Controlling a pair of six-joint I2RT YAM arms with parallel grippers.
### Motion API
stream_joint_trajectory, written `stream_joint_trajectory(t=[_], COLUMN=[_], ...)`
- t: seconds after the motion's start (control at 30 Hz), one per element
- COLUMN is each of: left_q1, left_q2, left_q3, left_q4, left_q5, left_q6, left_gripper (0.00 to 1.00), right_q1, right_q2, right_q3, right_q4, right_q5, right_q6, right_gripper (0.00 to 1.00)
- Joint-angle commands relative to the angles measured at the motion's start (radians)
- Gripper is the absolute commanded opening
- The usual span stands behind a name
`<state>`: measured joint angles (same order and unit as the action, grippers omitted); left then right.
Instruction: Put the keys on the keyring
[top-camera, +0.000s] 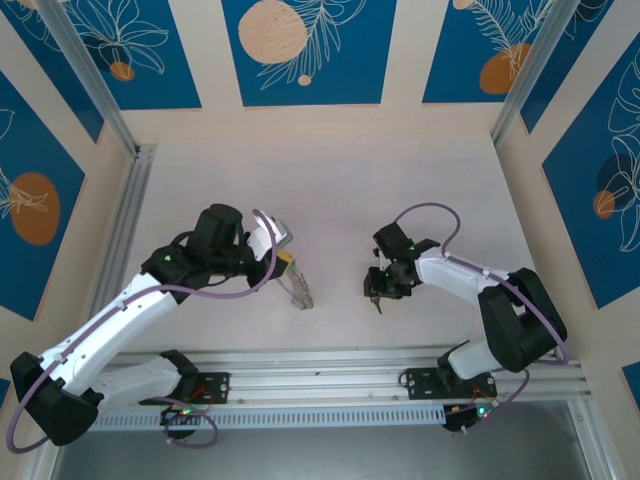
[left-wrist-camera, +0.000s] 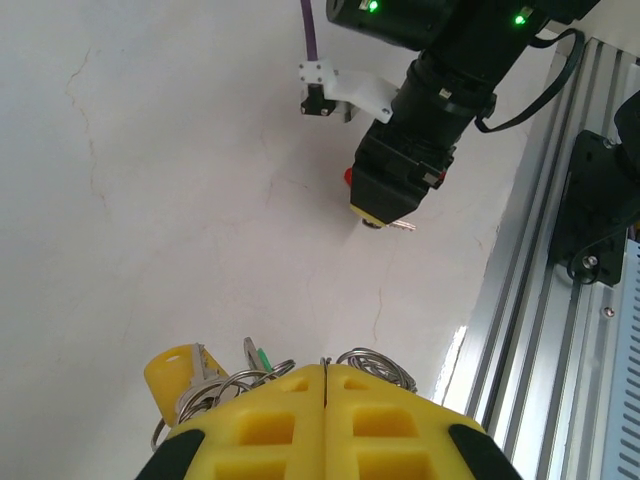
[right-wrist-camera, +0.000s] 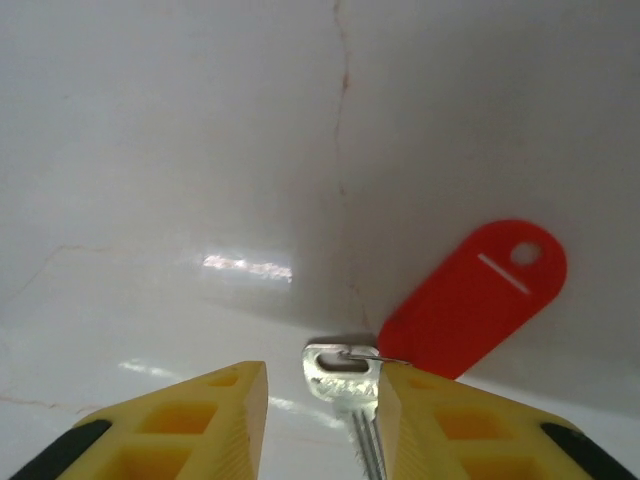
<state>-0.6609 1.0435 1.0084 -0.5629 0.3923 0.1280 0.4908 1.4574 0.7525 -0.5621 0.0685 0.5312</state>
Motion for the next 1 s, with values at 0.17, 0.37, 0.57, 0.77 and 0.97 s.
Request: stream_joint_trajectory(t=[0.17,0.37,0.57,0.77,0.97], left_q1=[0.016,0.017,0.018,0.018,0.017], left_q2=[-0.008,-0.019,-0.029,-0.031,-0.03], left_q3=[-0.007,-0.011,-0.015,-0.017,-0.018], left_q4=[0.057,0.065,0.071,0.077,0.081], left_q5=[0.064,0.072,0.084,0.094,0.101], left_q6=[-0.021,-0.021,-0.023,-0.028,-0.027], left_gripper=[0.0,0.0,0.0,0.0,0.0], right_q1=[0.066,0.07,0.081,0.087,0.087], right_q2=[0.063,0.084,0.048,0.027,0.014], right_q3=[0.064,0.076,0.052,0.039,0.023], right_q4=[-0.043,-0.041,-0.064,-0.068,-0.07], right_q5=[0.138,0.143,0.157,0.155,0.156], right_q6=[0.012,0.02,0.046,0.055,0.061], right_gripper=[0.32,0.28,0.28,0.24,0.2])
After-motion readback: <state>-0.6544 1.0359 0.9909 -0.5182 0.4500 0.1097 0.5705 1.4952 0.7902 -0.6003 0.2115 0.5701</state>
